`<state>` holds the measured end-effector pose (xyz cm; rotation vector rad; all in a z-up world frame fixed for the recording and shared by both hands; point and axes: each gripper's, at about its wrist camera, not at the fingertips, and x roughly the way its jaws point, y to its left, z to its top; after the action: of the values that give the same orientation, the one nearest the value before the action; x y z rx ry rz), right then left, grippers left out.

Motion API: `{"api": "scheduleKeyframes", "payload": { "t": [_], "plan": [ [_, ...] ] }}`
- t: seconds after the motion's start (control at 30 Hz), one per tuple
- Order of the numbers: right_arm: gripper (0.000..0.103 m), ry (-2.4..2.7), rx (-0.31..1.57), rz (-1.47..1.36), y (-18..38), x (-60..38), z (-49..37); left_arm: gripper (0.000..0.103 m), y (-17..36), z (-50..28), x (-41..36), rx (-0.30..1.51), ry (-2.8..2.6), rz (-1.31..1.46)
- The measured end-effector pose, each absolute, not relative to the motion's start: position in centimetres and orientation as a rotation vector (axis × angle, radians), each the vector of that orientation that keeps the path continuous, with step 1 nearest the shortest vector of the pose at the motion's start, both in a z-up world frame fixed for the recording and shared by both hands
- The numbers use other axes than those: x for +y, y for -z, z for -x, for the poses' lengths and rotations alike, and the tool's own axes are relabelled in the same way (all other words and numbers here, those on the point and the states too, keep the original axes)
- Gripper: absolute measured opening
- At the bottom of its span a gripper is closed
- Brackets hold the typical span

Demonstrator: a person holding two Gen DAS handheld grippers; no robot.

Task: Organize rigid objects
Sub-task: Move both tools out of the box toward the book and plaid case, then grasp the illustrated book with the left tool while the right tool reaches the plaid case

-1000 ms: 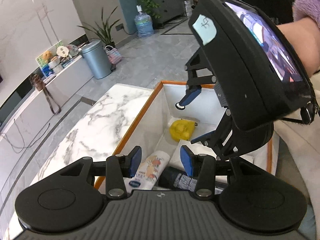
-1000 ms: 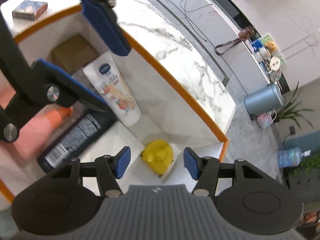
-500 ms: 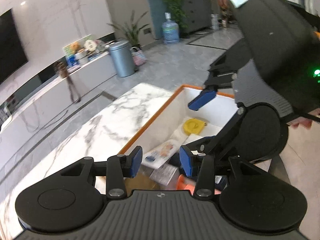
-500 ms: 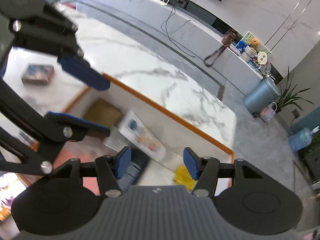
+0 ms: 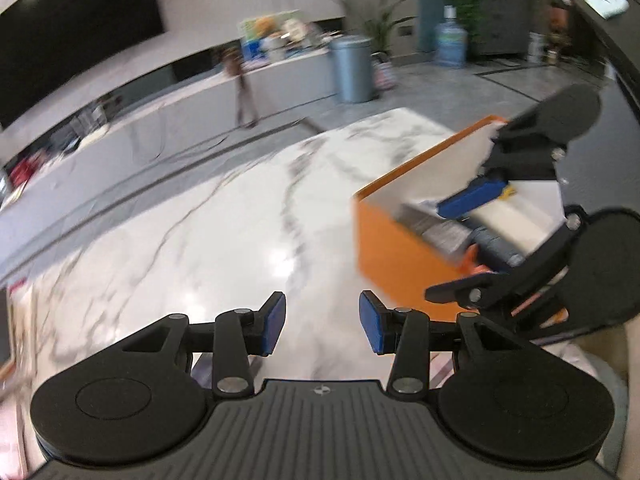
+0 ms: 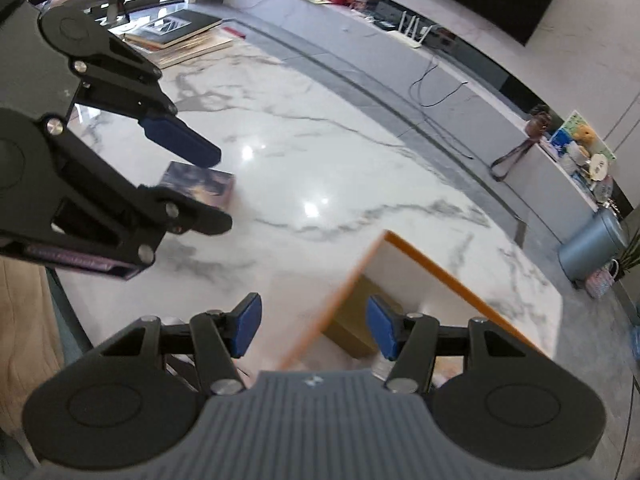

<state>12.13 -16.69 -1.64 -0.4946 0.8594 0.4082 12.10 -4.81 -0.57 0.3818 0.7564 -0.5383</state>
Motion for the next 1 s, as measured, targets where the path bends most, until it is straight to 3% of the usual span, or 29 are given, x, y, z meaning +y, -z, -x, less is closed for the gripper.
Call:
{"api": "scheduleKeyframes", "payload": {
  "t": [0.3, 0.47, 0.67, 1.0],
  "plan": [
    [0.058, -0.436, 0.908, 0.456, 4.9, -11.9, -13.8, 0.053, 2.2, -13.1, -0.2, 0.783, 0.509, -0.402],
    [0.058, -0.434, 0.943, 0.455, 6.6, -10.6, -15.0, 0.072, 4.5, -13.5, 0.0, 0.800, 0.536, -0.519],
    [0.058, -0.430, 0.987, 0.447, 8.3, -10.1, -16.7, 0.083, 7.8, -15.3, 0.2, 0.844, 0.564, -0.664],
    [0.058, -0.470, 1.058, 0.490, 10.3, -9.7, -18.9, 0.087, 10.2, -19.0, 1.4, 0.916, 0.592, -0.649]
  ]
}}
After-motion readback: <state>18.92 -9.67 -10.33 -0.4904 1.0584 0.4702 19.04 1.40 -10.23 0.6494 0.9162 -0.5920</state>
